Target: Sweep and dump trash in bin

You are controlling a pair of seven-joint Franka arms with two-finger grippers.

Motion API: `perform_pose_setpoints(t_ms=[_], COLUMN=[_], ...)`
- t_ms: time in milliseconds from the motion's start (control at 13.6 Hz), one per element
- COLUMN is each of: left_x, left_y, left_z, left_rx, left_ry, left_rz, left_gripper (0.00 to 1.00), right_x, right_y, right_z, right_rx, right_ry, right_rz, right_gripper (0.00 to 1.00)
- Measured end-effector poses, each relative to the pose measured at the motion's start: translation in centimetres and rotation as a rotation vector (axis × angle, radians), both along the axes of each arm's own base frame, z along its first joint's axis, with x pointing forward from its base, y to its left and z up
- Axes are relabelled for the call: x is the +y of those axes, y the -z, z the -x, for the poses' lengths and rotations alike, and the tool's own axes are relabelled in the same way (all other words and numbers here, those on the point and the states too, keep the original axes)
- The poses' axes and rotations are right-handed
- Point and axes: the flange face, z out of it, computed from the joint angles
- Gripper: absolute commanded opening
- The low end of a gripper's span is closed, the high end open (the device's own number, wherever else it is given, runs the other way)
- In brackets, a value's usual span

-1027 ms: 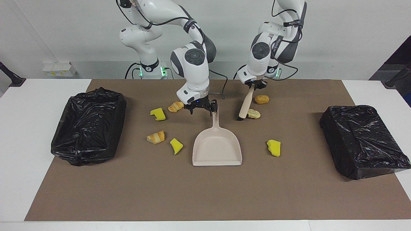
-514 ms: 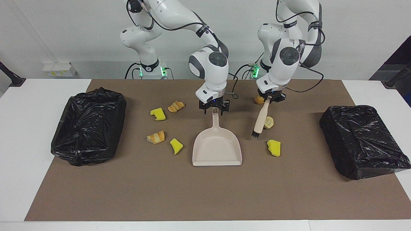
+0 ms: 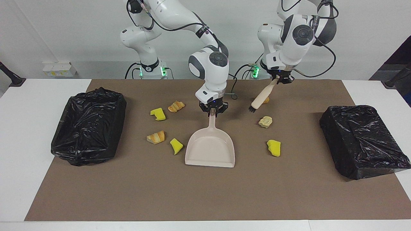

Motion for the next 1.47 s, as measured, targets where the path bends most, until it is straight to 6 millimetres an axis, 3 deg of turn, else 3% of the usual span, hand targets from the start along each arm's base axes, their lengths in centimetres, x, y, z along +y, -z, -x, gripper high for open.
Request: perform_pose_setpoints(t_ms=[147, 367, 660, 954, 1247, 1467], left_x=[1.6, 2.3, 3.3, 8.8, 8.2, 7.5], left_y=[1.6, 4.7, 9.5, 10.6, 8.6, 4.2], left_z=[2.4, 4.7, 5.0, 1.5, -4.7, -8.6], left_rx=[0.040, 0.087, 0.052, -0.066, -0.160, -0.185], left_ry=[0.102, 0.183, 0.173, 0.122, 0.138, 0.052], left_rz=[0.040, 0.065, 0.079, 0.086, 0.079, 0.049], left_gripper=[0.00, 0.00, 0.00, 0.00, 0.00, 0.00], right_x=[-2.3, -6.0, -8.3, -10.8, -14.1, -14.5], right_y=[-1.7, -4.0, -4.0, -4.0, -4.9, -5.1], right_z=[-1.2, -2.6, -3.0, -4.1, -4.9, -4.6], right_rx=[0.000, 0.023, 0.080, 0.098, 0.128, 0.137], right_ry=[-0.087, -0.238, -0.454, -0.663, -0.895, -1.082], right_rz=[0.003, 0.019, 0.039, 0.036, 0.030, 0.024], right_gripper=[0.00, 0.00, 0.00, 0.00, 0.00, 0.00])
